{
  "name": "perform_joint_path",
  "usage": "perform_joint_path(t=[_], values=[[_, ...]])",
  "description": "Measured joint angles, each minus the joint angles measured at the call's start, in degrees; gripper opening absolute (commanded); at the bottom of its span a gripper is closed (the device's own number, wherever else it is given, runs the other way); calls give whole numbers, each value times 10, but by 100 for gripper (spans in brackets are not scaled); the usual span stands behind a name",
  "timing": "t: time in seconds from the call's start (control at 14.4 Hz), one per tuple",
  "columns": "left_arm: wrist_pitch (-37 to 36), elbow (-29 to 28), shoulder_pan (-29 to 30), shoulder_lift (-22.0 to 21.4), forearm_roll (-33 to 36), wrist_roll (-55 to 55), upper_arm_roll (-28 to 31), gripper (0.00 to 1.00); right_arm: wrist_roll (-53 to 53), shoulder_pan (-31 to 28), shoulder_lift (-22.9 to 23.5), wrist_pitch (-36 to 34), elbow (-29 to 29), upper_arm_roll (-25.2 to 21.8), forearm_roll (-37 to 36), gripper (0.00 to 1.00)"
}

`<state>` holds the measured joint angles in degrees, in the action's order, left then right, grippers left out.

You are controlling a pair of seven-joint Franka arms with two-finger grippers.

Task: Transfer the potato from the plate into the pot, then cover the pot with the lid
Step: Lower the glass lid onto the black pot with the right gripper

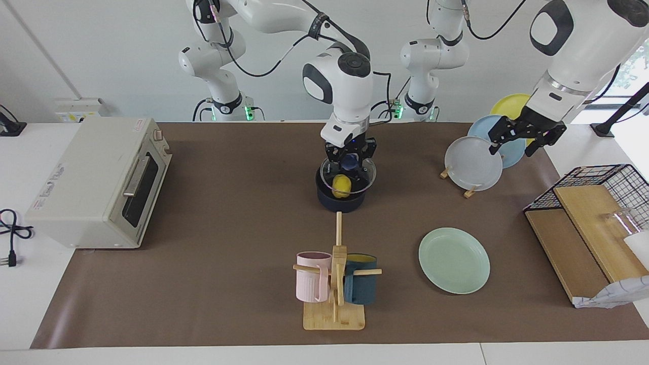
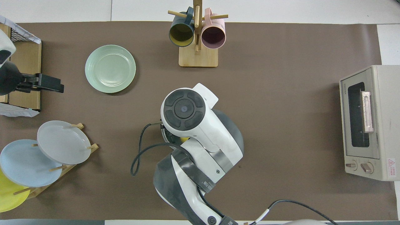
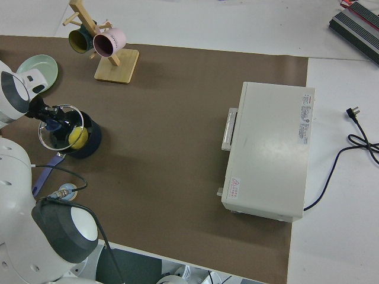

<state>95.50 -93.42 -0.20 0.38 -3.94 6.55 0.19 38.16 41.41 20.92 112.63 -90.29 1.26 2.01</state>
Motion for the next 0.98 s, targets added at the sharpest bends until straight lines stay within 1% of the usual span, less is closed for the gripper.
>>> perform_joint_path(t=[0.42, 0.77, 0.98], values=[[-18, 3, 5, -2, 8, 4, -5, 100, 0, -5, 6, -1, -4, -4, 0, 0], [-61, 20, 4, -8, 13, 4, -6, 100, -1, -6, 7, -3, -14, -6, 0, 0], [-81, 23, -2, -33, 27, 4, -8, 100, -2, -6, 7, -3, -16, -6, -1, 0]])
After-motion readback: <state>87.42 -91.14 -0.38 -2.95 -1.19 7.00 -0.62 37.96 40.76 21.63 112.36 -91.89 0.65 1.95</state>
